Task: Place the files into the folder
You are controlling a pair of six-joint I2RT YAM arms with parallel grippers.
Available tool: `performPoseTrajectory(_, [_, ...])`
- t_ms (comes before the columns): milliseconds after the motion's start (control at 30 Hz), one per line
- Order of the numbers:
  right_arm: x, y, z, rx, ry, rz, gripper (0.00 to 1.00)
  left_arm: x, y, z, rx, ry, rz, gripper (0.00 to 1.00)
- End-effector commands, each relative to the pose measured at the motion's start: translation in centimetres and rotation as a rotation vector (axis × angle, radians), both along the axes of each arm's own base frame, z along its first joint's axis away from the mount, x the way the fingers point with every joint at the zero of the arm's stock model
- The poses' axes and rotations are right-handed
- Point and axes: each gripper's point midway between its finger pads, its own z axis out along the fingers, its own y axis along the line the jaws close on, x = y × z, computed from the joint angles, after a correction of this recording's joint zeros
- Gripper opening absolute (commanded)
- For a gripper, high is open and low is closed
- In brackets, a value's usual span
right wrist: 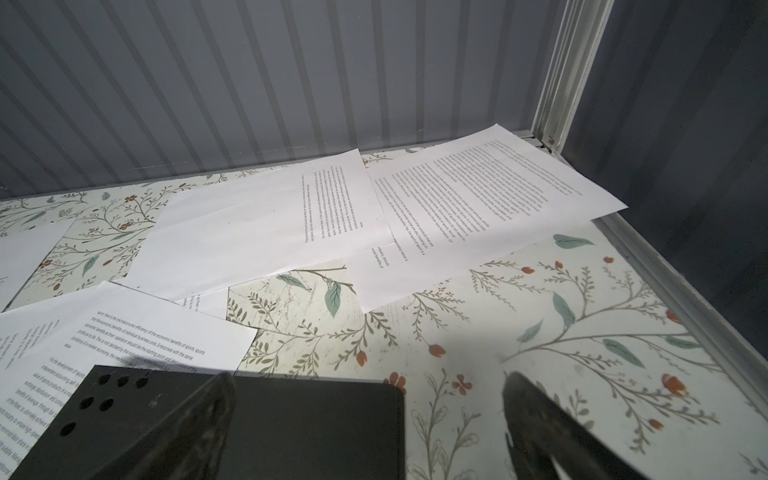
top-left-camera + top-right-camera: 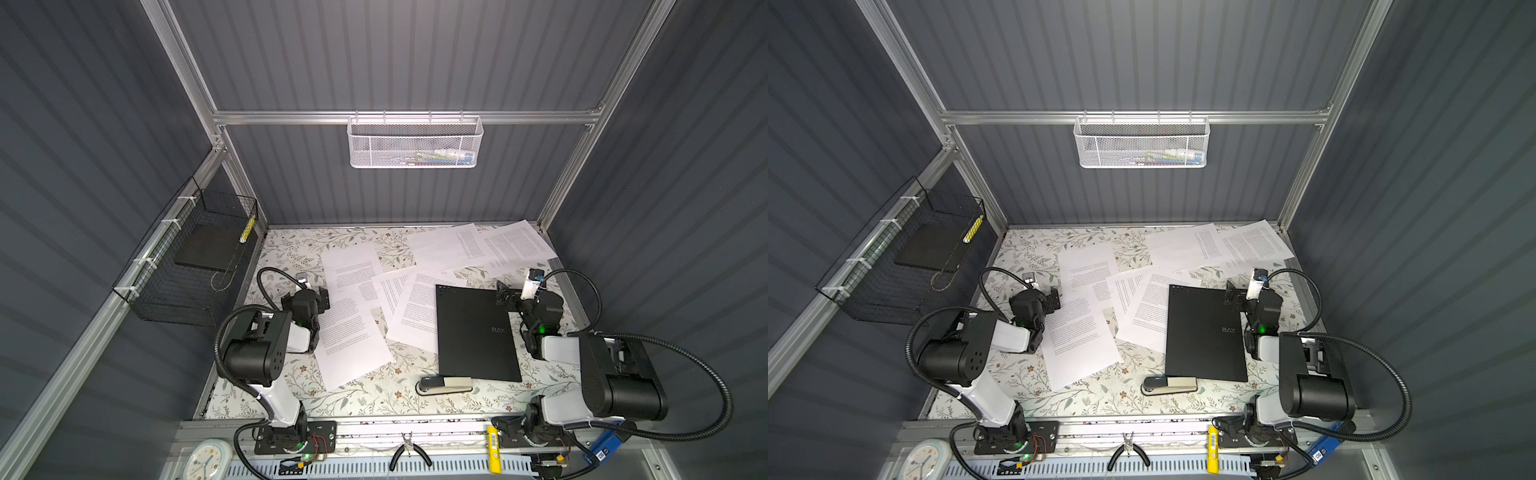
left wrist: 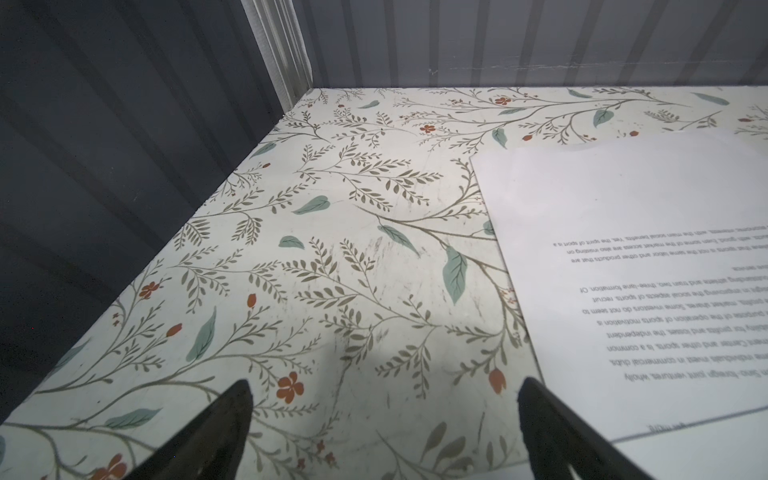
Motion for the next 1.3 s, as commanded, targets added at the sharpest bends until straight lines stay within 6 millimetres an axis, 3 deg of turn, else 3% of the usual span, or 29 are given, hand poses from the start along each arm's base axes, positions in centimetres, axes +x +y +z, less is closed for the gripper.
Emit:
performPoseTrajectory(0, [-0.1,0.2,0.5,0.006,-0.026,0.018,0.99,0.1,0.0,0.5,-0.001,-0.021,0.006,1.00])
performPoseTrajectory(933, [0.0,0.1,0.5,-0.003,-0.025,-0.001,0.99,-0.1,0.0,0.4,-0.020,-0.018,-0.004,1.00])
performPoseTrajectory(1033, [-0.5,-1.9,2.4,-0.005,-0.026,-0.141,0.99,-0.2,0.4,1.1,-0.020,-0.007,0.029,1.00])
performPoseTrajectory(1167, [-1.7,-5.8,6.7,0.073,0.093,-0.439,0.99,1.0,1.1,5.2,0.001,0.097,0.147,1.00])
performPoseTrajectory(1233, [-2.9,-7.5,6.9,0.087,0.171,-0.573,0.99,1.1,1.3,6.9,-0.128,0.162,0.249,1.00])
performPoseTrajectory(1267, [-3.8,-8.8,6.6,0.134,0.182,-0.685,0.99,1.6,0.3,7.4,-0.188,0.209,0.228,1.00])
